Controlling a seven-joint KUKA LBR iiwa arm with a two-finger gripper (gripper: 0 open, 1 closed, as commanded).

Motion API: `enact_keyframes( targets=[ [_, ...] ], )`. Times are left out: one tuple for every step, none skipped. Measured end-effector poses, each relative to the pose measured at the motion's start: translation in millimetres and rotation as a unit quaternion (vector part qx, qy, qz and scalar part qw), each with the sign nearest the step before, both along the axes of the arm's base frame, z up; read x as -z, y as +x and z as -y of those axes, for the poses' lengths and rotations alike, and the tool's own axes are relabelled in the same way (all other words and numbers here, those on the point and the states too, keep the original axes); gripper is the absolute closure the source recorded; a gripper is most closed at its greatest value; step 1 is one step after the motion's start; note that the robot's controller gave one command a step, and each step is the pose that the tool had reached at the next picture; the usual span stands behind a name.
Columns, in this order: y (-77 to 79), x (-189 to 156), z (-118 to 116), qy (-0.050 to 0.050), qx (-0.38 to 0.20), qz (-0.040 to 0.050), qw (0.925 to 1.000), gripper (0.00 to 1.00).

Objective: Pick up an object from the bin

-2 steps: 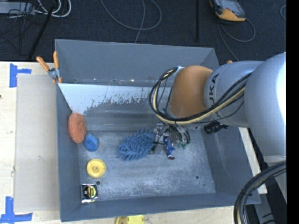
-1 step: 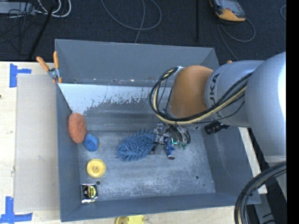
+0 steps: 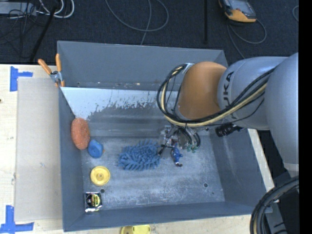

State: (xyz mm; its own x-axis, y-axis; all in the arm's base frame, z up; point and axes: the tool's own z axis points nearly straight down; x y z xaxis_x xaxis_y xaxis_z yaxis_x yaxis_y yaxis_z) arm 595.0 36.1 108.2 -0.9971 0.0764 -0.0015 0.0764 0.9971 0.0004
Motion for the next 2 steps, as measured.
enact_keyframes(
  targets=[
    [0.0,0.0,0.0,0.000,0.000,0.0000,1.0000,1.00],
    [-8.1,-49.9,0.6,0.000,0.007,-0.0041,1.0000,1.00]
  ],
)
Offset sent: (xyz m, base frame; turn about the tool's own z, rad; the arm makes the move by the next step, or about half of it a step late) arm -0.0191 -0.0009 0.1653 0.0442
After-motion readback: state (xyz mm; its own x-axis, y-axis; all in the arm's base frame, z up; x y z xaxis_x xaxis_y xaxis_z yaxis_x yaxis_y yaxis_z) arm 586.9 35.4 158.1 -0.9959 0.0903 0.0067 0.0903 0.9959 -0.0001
